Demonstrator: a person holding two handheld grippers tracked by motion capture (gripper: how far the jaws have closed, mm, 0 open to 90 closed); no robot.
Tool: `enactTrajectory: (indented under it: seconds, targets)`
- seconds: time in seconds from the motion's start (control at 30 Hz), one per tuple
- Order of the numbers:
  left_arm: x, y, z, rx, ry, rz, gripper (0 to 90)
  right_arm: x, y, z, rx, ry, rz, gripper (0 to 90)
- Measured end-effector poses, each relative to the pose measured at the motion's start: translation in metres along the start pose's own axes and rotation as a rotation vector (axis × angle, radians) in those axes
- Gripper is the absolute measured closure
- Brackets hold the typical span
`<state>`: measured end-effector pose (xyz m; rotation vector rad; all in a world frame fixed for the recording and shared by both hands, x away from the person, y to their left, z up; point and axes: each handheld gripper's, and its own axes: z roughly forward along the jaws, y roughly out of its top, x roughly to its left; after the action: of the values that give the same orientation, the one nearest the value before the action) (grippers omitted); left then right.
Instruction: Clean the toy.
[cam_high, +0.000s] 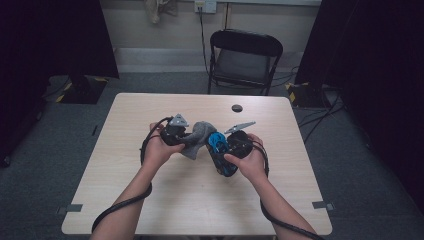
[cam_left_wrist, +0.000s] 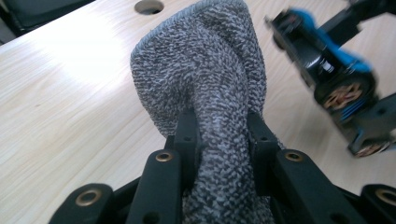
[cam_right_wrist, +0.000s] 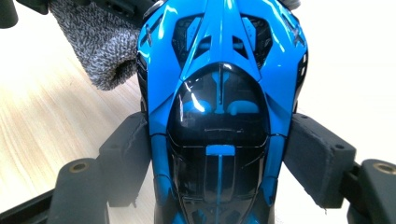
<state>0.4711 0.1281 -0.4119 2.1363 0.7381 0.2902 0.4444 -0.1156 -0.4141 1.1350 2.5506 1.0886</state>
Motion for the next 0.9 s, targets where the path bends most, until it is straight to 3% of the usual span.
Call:
enactTrajectory:
  seconds: [0.1, 0.2, 0.6, 0.73, 0.9]
  targets:
    - [-0.009, 0.000, 0.004, 0.021, -0.028, 0.045, 71.6, -0.002, -0.001, 0.001, 0.003, 0.001, 0.003, 27.1]
    - [-0.015, -0.001, 0.008, 0.020, -0.055, 0.065, 71.7, -0.004, -0.002, 0.001, 0.004, -0.012, 0.010, 27.1]
    - [-0.027, 0.000, 0.012, 0.014, -0.096, 0.096, 71.8, -0.005, 0.002, 0.004, 0.006, -0.021, 0.017, 27.1]
    - [-0.029, -0.005, 0.016, 0.047, -0.111, 0.128, 71.8, -0.003, 0.005, 0.003, -0.003, -0.017, 0.013, 27.1]
    - [-0.032, -0.010, 0.022, 0.066, -0.127, 0.135, 71.8, -0.002, 0.009, 0.002, -0.010, -0.021, 0.019, 27.1]
